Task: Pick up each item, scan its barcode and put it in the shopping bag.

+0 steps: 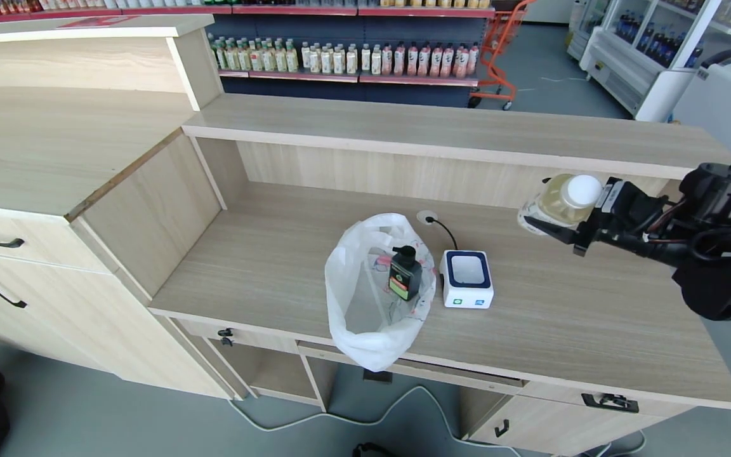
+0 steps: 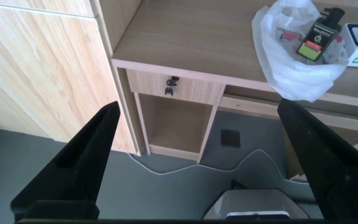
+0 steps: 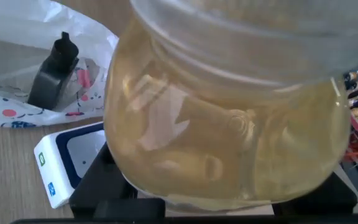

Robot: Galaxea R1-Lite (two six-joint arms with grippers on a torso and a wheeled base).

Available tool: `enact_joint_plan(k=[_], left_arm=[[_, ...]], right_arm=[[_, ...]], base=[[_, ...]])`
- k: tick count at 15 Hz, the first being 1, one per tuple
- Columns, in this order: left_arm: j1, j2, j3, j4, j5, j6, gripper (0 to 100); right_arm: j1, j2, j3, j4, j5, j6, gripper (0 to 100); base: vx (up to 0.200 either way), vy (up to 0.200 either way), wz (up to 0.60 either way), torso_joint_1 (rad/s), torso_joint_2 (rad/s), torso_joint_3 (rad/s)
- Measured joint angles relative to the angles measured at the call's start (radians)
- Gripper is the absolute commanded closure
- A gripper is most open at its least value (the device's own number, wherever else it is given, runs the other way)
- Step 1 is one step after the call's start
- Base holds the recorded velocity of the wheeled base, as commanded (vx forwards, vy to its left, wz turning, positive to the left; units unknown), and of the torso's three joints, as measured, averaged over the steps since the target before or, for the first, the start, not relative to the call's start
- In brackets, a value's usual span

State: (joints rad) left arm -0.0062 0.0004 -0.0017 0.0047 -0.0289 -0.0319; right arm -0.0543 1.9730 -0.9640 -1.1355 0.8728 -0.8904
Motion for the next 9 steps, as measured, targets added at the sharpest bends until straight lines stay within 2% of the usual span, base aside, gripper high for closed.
enact_joint_plan(k=[4,9], left_arm=[[0.0,0.0,0.0,0.0,0.0,0.0,0],[0.0,0.0,0.0,0.0,0.0,0.0,0]], right_arm=[[0.007,0.139,-0.075,-0.036,0.046,-0.059,100],[0.047,0.242,-0.13,-0.059,0.049,-0.066,100]], base=[[0.0,0.0,0.0,0.0,0.0,0.0],[0.0,0.0,0.0,0.0,0.0,0.0]])
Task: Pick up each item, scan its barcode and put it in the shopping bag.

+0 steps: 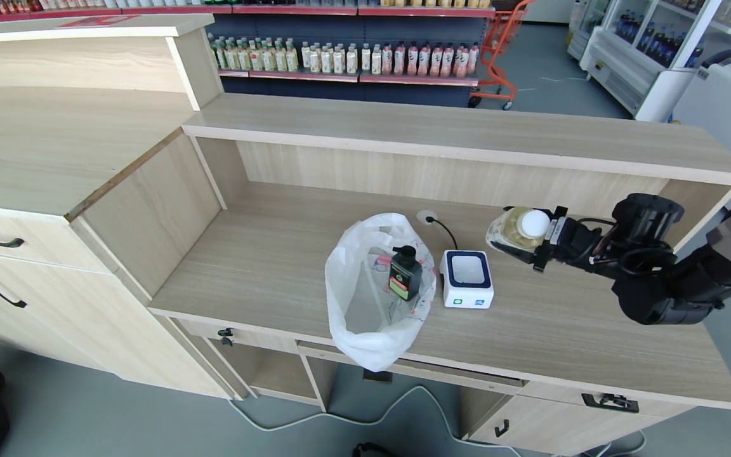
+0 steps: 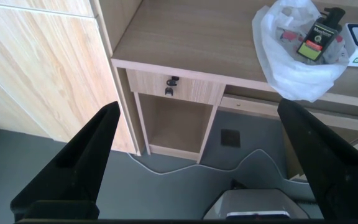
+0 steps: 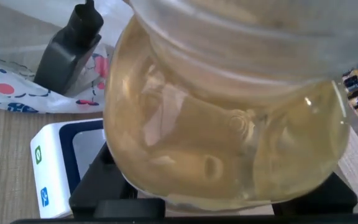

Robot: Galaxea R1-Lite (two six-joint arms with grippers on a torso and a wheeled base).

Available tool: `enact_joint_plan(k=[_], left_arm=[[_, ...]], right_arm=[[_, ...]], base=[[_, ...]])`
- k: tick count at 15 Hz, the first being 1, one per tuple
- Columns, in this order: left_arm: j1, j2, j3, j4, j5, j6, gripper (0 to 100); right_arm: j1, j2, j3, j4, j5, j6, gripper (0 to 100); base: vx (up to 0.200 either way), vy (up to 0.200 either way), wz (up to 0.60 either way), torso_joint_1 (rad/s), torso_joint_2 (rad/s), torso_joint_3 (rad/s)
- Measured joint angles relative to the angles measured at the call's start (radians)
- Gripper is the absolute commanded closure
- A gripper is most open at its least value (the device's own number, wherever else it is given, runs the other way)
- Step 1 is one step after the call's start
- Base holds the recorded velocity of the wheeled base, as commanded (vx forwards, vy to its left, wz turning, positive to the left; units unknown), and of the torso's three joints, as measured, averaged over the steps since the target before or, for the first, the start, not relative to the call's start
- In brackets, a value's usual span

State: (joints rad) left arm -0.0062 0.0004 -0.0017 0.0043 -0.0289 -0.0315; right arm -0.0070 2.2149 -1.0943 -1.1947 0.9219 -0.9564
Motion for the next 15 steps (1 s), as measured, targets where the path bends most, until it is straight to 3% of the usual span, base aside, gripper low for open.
enact_joint_plan(k=[15], left_arm=[[0.0,0.0,0.0,0.0,0.0,0.0,0]], right_arm=[[0.04,0.136,-0.098,-0.046,0.001,-0.053,100]], base=[[0.0,0.0,0.0,0.0,0.0,0.0]])
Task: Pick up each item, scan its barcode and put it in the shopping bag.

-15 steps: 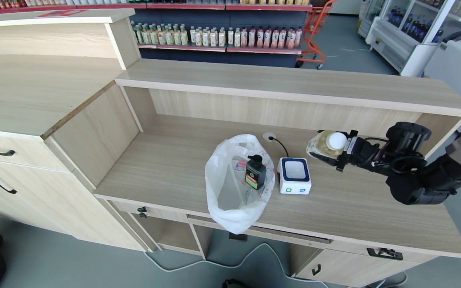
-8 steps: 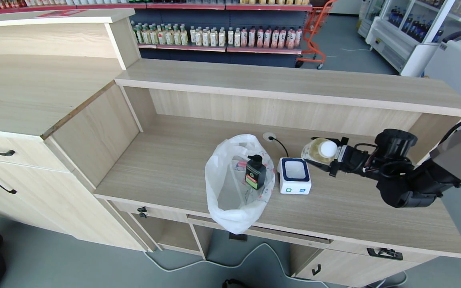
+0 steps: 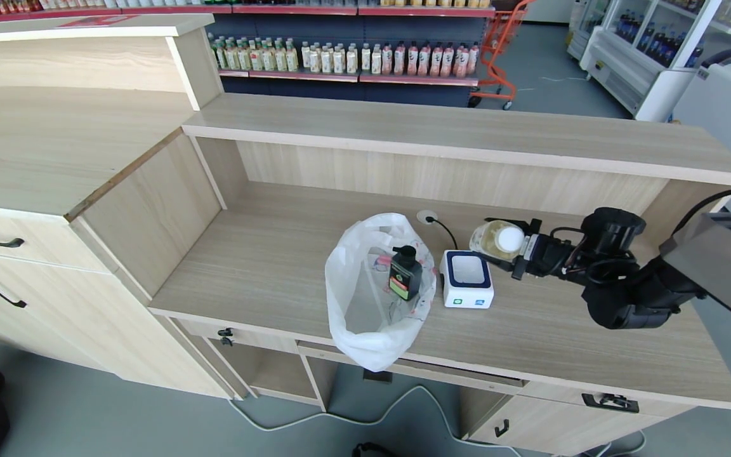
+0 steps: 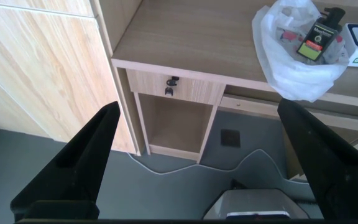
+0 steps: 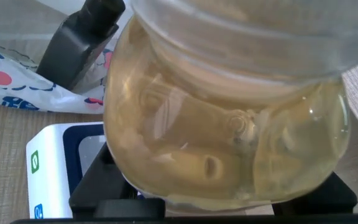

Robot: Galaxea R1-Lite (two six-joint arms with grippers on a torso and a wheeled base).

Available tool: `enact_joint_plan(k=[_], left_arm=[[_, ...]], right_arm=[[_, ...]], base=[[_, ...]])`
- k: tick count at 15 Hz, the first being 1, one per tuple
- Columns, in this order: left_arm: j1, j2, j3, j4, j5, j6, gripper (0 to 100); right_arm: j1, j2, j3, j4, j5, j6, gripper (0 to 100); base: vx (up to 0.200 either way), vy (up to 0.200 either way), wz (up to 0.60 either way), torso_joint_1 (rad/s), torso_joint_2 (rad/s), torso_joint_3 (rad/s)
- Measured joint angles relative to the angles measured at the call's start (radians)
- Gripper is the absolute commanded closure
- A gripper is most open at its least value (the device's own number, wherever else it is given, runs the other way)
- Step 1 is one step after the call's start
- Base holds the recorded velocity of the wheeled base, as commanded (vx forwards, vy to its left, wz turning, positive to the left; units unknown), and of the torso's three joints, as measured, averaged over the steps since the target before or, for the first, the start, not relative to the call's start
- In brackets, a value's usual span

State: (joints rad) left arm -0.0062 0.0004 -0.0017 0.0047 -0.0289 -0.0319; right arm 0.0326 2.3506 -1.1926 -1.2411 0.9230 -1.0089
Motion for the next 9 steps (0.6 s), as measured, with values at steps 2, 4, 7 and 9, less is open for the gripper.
enact_joint_plan(k=[2,4,7,9], left_arm=[[0.0,0.0,0.0,0.0,0.0,0.0,0],[0.0,0.0,0.0,0.0,0.0,0.0,0],[0.0,0.0,0.0,0.0,0.0,0.0,0],[0.0,0.0,0.0,0.0,0.0,0.0,0]], right_arm=[[0.001,0.013,-0.015,-0.003,-0.001,0.0,100],[0.011,0.028,-0.029,-0.017,-0.002,0.0,100],[0.021,0.049,-0.04,-0.039,-0.003,0.0,100],[0.027,0.058,-0.045,-0.041,-0.004,0.001,100]], base=[[0.0,0.0,0.0,0.0,0.0,0.0],[0.0,0.0,0.0,0.0,0.0,0.0],[0.0,0.0,0.0,0.0,0.0,0.0],[0.0,0.0,0.0,0.0,0.0,0.0]])
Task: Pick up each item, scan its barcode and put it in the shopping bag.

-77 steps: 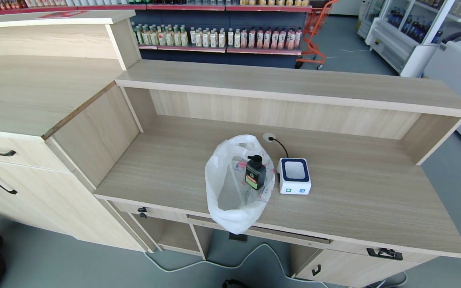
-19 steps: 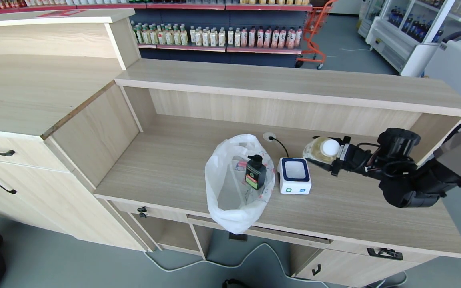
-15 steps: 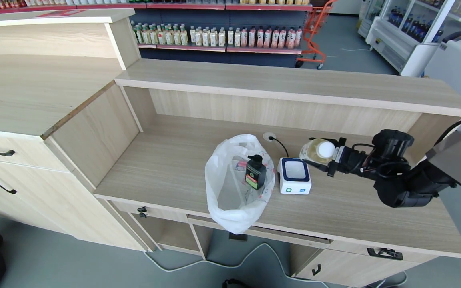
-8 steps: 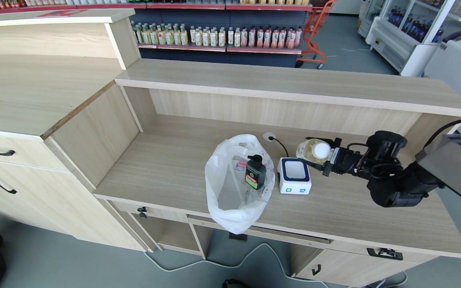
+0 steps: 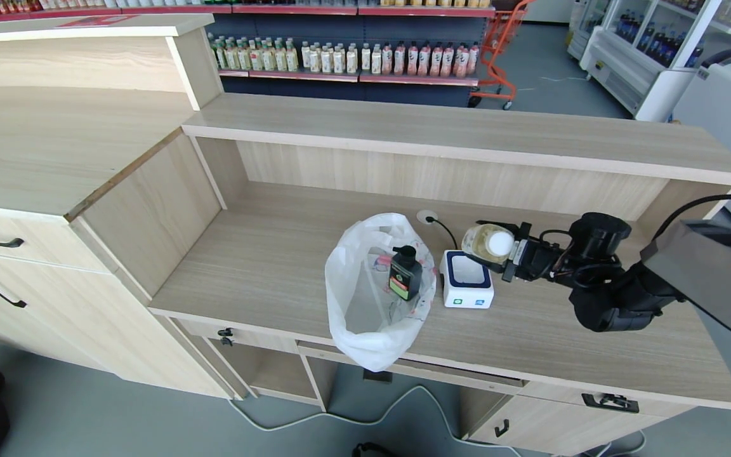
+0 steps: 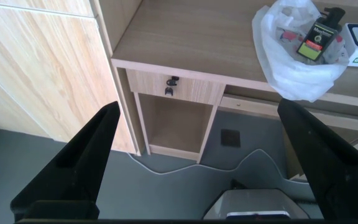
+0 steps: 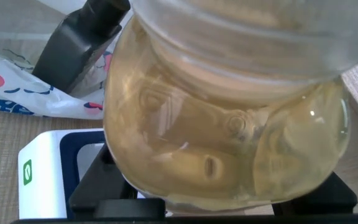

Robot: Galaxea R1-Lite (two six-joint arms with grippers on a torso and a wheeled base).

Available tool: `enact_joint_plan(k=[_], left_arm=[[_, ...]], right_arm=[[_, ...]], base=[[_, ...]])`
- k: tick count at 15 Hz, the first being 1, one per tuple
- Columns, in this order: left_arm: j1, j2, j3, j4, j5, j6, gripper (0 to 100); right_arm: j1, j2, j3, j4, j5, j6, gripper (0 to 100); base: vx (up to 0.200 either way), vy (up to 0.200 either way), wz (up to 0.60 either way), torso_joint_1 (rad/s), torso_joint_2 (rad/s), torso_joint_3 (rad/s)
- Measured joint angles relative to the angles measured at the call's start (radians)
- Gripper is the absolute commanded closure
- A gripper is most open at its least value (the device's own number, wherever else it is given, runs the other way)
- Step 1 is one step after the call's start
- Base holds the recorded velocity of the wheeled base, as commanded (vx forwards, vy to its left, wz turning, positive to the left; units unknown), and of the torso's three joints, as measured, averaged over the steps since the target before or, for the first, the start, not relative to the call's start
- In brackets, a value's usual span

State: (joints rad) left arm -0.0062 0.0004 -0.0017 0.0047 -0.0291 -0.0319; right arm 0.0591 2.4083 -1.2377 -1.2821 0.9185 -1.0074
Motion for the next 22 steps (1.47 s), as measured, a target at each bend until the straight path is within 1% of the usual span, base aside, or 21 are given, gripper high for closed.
enact_joint_plan(k=[13,17,22], left_arm=[[0.0,0.0,0.0,0.0,0.0,0.0,0],[0.0,0.0,0.0,0.0,0.0,0.0,0],[0.0,0.0,0.0,0.0,0.0,0.0,0]], right_arm=[[0.021,0.034,-0.002,-0.022,-0.008,-0.002,100],[0.026,0.053,-0.037,-0.023,-0.009,-0.001,100],[0.028,0.074,-0.044,-0.034,-0.009,-0.002,100]], base=[[0.0,0.0,0.0,0.0,0.0,0.0],[0.0,0.0,0.0,0.0,0.0,0.0],[0.0,0.0,0.0,0.0,0.0,0.0]])
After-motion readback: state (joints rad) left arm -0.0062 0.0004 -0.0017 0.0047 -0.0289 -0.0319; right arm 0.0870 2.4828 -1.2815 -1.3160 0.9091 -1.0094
